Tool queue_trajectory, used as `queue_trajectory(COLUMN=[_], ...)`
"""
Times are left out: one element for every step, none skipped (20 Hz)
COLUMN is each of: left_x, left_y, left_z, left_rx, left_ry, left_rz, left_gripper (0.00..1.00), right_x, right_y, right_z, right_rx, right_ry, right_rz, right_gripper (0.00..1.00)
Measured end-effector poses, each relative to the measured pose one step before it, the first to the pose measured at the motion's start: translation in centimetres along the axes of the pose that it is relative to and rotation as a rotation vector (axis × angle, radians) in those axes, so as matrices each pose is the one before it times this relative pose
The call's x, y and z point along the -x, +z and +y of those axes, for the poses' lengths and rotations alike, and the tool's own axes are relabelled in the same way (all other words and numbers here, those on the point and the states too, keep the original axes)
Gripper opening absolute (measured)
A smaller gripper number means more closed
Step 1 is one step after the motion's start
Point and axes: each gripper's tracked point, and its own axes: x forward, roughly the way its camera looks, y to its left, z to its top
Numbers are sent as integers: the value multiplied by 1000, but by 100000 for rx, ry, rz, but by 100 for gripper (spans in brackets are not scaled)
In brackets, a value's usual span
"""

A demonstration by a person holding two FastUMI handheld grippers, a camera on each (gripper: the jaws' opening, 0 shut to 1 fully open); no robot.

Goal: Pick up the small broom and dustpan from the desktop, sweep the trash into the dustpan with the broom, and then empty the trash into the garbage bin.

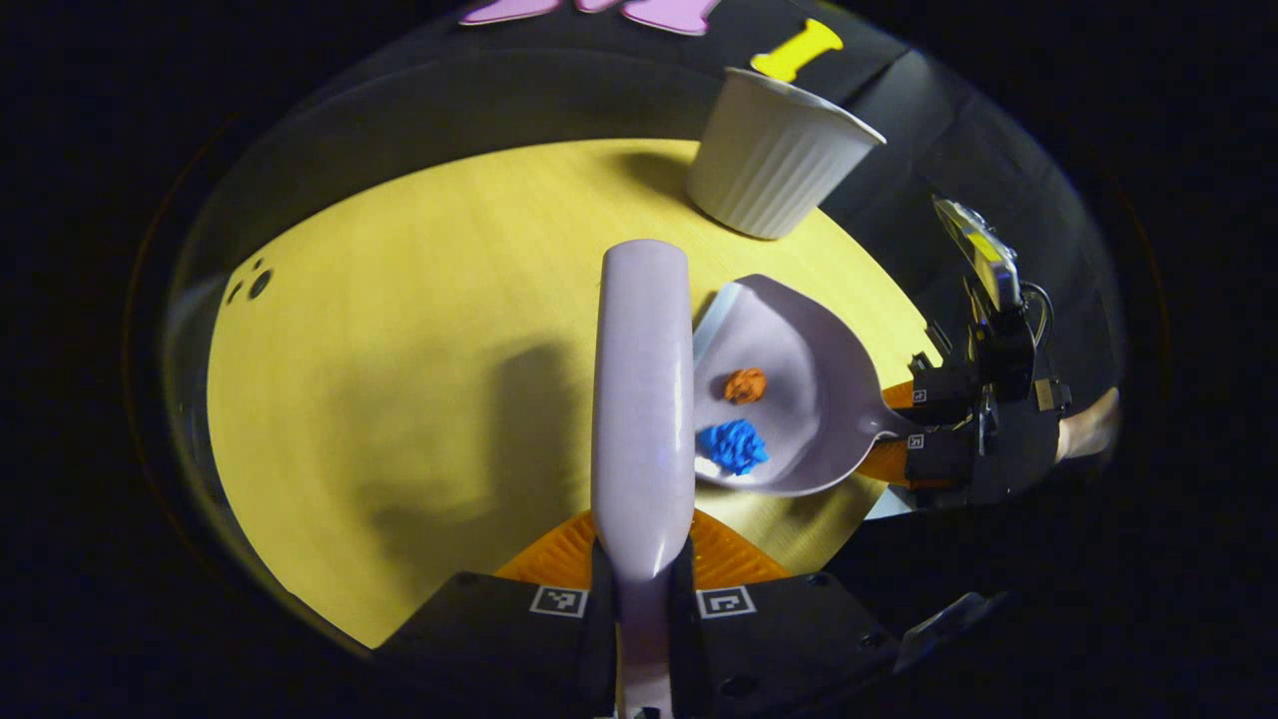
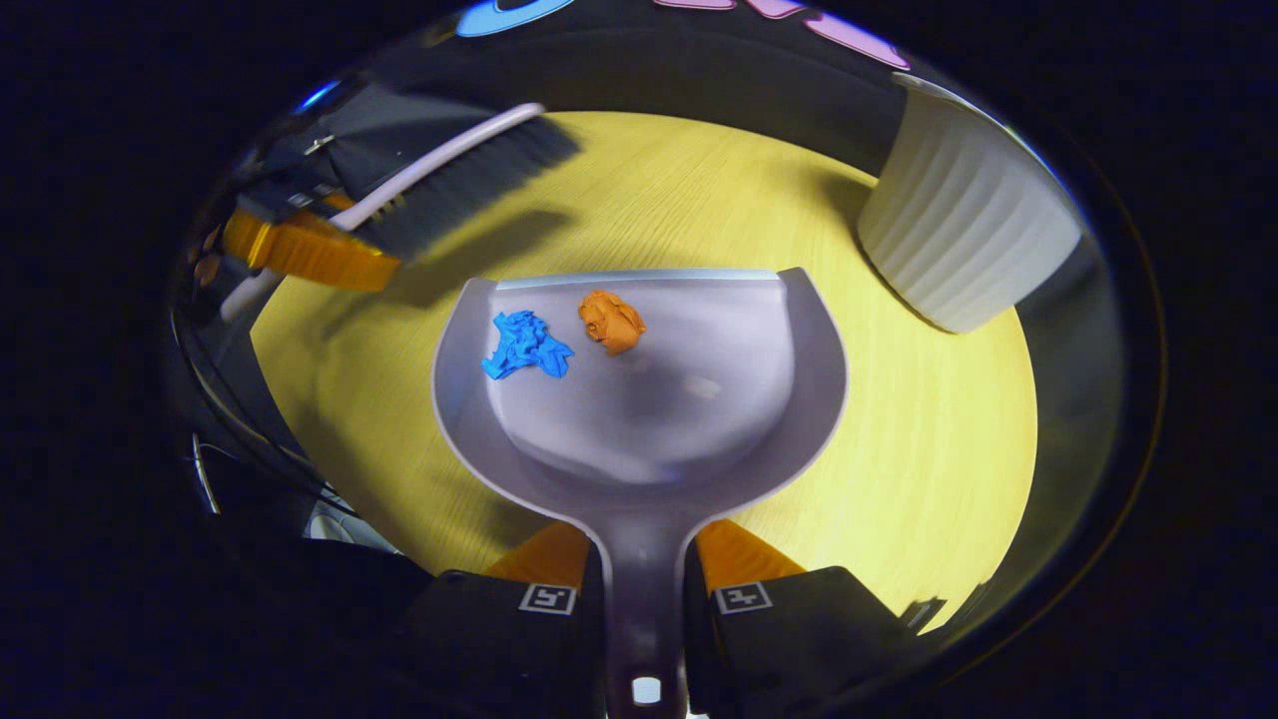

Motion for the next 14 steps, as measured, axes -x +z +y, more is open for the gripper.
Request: queue_trajectory(left_x=[1205, 1445, 1131, 951, 718, 344, 544, 211, 424, 512, 401, 202, 303, -192], left_y=[-1335, -1282, -1431, -1757, -1519, -1499, -1162, -924, -977, -1095, -867, -774, -591, -82], left_z=[906, 1138, 882, 582, 393, -12, 140, -99, 72, 545, 409, 155, 219, -402], left_rx=[2357, 2071, 2053, 2254, 2218, 2671, 2662, 1810, 1649, 1501, 1532, 1544, 1275, 538], left_ry=[2583, 2564, 1788, 1087, 937, 571, 318, -337, -371, -83, -170, -244, -139, 151], left_rz=[-1282, -976, -367, -189, -348, -55, -413, -844, -679, -509, -407, -57, 222, 72], left_gripper=[25, 25, 25, 25, 25, 25, 25, 25, 25, 25, 27, 25, 25, 25], right_x=[77, 292, 209, 190, 63, 250, 43, 303, 268, 417, 527, 514, 438, 448], right_y=[-77, -25, -51, 40, -39, 192, 406, 215, 2, 69, 7, 177, 166, 177], right_z=[153, -26, -182, -248, -414, -454, -21, -221, 144, 141, 0, -136, -197, -351], right_rx=[-2386, -2108, -1900, -1962, -1641, -1268, -1783, -2919, -3393, -3593, -2518, -1562, -1242, -1369], right_ry=[-530, -1024, -1296, -1645, -2027, -2229, -2076, -1633, -1228, -1142, -509, -322, -555, -642], right_rz=[-584, -608, -583, -790, -820, -813, -845, -651, -362, -507, -659, -663, -538, -605], right_gripper=[35, 35, 35, 31, 31, 35, 35, 31, 35, 35, 35, 35, 35, 35])
